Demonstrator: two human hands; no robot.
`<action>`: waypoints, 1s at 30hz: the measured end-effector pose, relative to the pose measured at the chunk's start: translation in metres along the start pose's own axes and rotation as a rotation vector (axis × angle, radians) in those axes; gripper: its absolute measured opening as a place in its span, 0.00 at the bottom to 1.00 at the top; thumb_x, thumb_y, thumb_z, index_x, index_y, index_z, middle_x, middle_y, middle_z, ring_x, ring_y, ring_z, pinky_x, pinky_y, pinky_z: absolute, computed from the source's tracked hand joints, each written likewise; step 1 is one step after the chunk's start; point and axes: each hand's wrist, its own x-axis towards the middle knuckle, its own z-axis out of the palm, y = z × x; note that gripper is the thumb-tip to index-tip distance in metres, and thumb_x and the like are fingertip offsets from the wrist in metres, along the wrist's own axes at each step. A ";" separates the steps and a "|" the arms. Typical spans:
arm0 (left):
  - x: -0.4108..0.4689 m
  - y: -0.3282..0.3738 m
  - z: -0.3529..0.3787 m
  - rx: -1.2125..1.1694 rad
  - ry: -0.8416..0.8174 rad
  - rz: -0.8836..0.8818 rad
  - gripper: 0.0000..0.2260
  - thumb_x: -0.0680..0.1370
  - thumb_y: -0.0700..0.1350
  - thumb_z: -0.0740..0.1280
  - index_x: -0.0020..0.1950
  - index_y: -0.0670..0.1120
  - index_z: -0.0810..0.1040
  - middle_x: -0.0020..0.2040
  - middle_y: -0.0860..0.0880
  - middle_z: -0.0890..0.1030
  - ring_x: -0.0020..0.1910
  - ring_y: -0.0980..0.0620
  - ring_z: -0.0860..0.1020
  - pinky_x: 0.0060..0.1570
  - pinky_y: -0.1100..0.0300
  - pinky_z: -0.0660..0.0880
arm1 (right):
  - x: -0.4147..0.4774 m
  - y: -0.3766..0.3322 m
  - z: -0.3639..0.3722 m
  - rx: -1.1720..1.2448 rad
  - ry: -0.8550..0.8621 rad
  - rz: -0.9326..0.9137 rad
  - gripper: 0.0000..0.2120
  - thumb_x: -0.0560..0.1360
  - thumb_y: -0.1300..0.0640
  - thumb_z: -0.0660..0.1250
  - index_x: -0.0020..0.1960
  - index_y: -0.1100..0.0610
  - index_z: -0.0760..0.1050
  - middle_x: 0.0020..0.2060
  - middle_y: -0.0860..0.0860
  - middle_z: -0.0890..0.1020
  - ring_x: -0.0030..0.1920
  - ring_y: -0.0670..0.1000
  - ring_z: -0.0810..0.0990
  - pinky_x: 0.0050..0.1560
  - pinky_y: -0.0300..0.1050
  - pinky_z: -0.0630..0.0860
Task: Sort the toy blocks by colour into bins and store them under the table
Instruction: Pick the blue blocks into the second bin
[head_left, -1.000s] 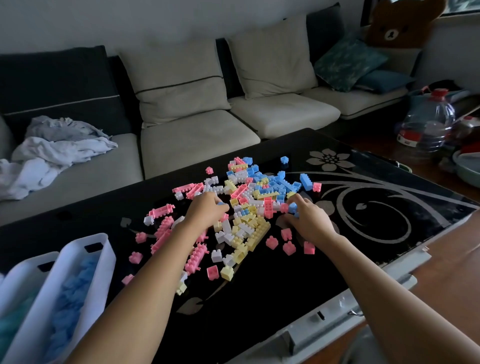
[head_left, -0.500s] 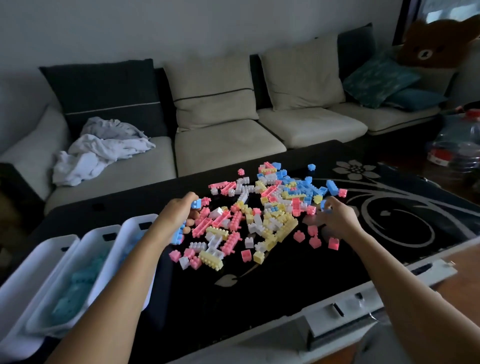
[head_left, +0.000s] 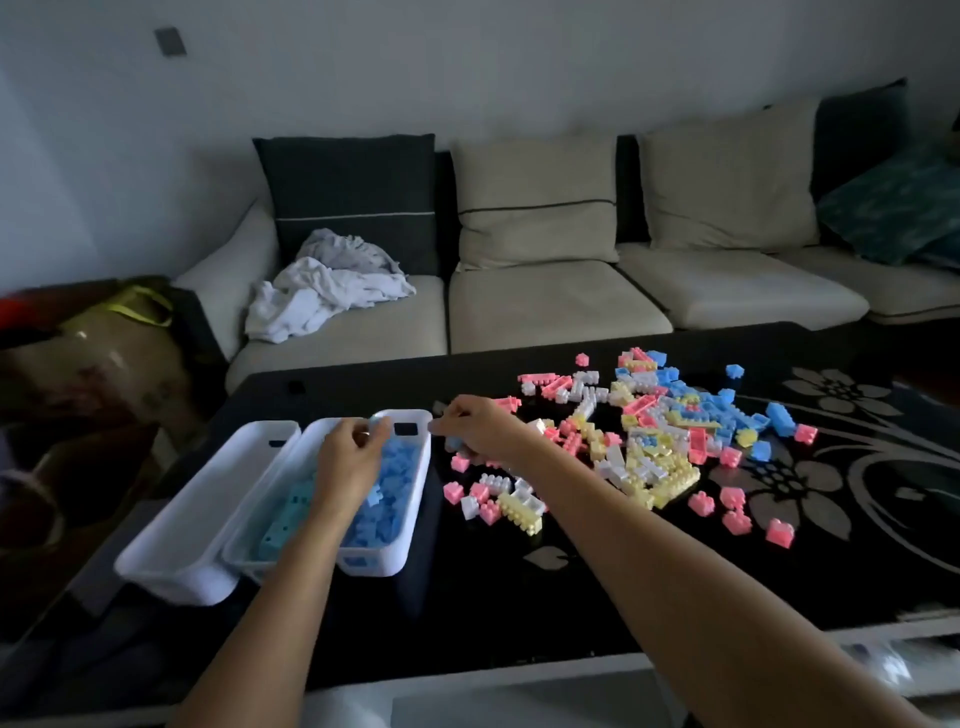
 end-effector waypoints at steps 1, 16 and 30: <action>-0.002 -0.004 -0.001 0.057 -0.010 0.031 0.14 0.79 0.50 0.63 0.40 0.41 0.73 0.28 0.53 0.69 0.32 0.50 0.71 0.30 0.60 0.62 | 0.006 -0.008 0.012 0.024 -0.030 0.023 0.08 0.76 0.55 0.66 0.44 0.57 0.69 0.33 0.54 0.74 0.27 0.47 0.67 0.25 0.37 0.63; -0.009 0.020 0.008 0.034 0.018 0.172 0.11 0.80 0.49 0.60 0.45 0.42 0.73 0.44 0.45 0.74 0.39 0.49 0.72 0.37 0.61 0.64 | 0.011 -0.035 -0.007 0.011 -0.201 -0.052 0.21 0.79 0.62 0.61 0.70 0.63 0.66 0.64 0.60 0.74 0.62 0.56 0.76 0.60 0.41 0.72; -0.033 0.118 0.159 0.016 -0.562 0.552 0.09 0.79 0.39 0.63 0.57 0.45 0.78 0.53 0.52 0.80 0.46 0.60 0.78 0.42 0.75 0.72 | -0.047 0.099 -0.207 -0.283 0.381 0.107 0.11 0.78 0.62 0.63 0.58 0.63 0.77 0.55 0.60 0.80 0.46 0.53 0.79 0.50 0.46 0.76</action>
